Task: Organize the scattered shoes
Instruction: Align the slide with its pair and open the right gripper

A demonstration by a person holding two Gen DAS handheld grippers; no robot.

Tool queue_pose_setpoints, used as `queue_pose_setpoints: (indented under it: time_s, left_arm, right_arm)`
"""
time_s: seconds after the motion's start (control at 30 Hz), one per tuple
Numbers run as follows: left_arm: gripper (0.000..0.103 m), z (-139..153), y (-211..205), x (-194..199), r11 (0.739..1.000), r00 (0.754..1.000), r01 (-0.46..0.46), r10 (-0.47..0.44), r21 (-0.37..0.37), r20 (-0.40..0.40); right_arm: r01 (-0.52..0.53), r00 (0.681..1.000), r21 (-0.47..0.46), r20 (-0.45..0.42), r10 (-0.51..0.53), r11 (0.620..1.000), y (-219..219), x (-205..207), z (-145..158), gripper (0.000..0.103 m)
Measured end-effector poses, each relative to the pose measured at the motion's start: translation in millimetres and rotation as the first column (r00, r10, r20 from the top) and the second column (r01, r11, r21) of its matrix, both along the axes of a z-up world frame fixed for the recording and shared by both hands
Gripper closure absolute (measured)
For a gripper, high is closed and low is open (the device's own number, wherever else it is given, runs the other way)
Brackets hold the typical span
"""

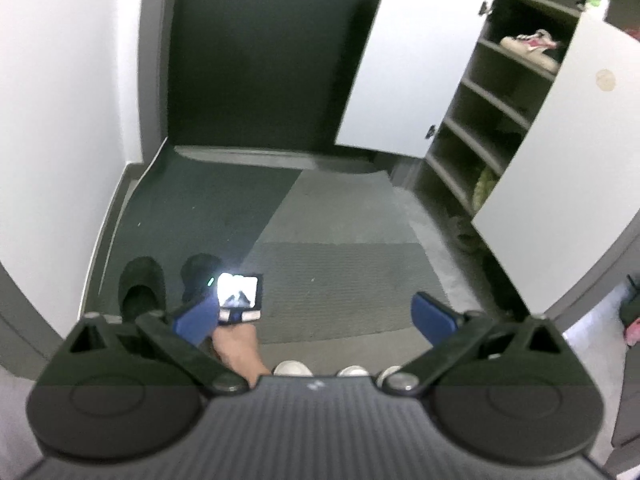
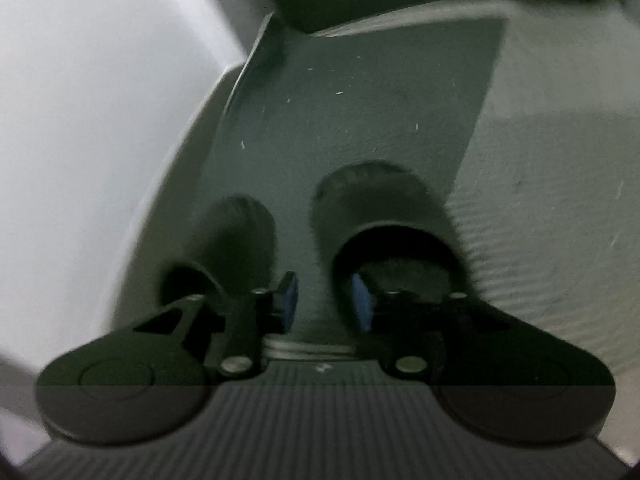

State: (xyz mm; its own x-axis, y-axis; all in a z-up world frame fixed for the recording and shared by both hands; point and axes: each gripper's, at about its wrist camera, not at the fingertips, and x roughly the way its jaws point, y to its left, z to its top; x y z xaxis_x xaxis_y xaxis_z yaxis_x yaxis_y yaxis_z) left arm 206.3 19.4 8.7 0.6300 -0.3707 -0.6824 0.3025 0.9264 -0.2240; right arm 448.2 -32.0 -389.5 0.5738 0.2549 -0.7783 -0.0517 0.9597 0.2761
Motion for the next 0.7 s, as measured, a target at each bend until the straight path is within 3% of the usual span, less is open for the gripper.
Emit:
queue_pose_setpoints:
  time_s: [0.13, 0.23, 0.4, 0.47, 0.5, 0.63, 0.7]
  left_arm:
    - [0.0, -0.1, -0.1, 2.9, 0.999, 1.0, 0.021, -0.02, 0.025, -0.009]
    - [0.0, -3.9, -0.4, 10.8, 0.999, 1.0, 0.011, -0.01, 0.046, -0.026]
    - [0.0, -10.2, 1.9, 23.3, 0.999, 0.998, -0.002, 0.004, 0.042, -0.058]
    - [0.0, -17.0, 1.7, 29.6, 0.999, 0.995, 0.001, 0.003, 0.037, -0.096]
    - [0.0, -20.5, 2.3, 32.7, 1.0, 0.993, 0.005, -0.002, 0.028, -0.12]
    - [0.0, -27.6, 4.8, 41.4, 1.0, 0.988, 0.017, -0.015, 0.012, -0.154]
    - [0.0, -28.2, 5.5, 43.8, 1.0, 0.99, 0.019, -0.016, 0.015, -0.143]
  right_arm:
    - [-0.077, 0.997, -0.095, -0.002, 0.078, 0.992, 10.7, -4.5, -9.2, 0.058]
    - [-0.004, 1.0, -0.108, 0.021, 0.007, 0.994, 10.3, -0.4, -14.4, 0.058]
    - [-0.015, 1.0, -0.156, 0.001, 0.015, 0.988, 16.1, 9.1, -30.6, 0.062]
    - [0.012, 1.0, -0.108, -0.004, -0.012, 0.994, 14.1, 13.1, -39.0, 0.07]
    - [0.022, 1.0, -0.088, -0.003, -0.022, 0.996, 14.2, 13.4, -40.2, 0.079]
    - [0.104, 0.994, -0.045, 0.035, -0.103, 0.994, 27.8, 28.9, -42.7, 0.09]
    - [0.25, 0.967, 0.051, 0.03, -0.252, 0.967, 22.9, 30.7, -39.5, 0.09]
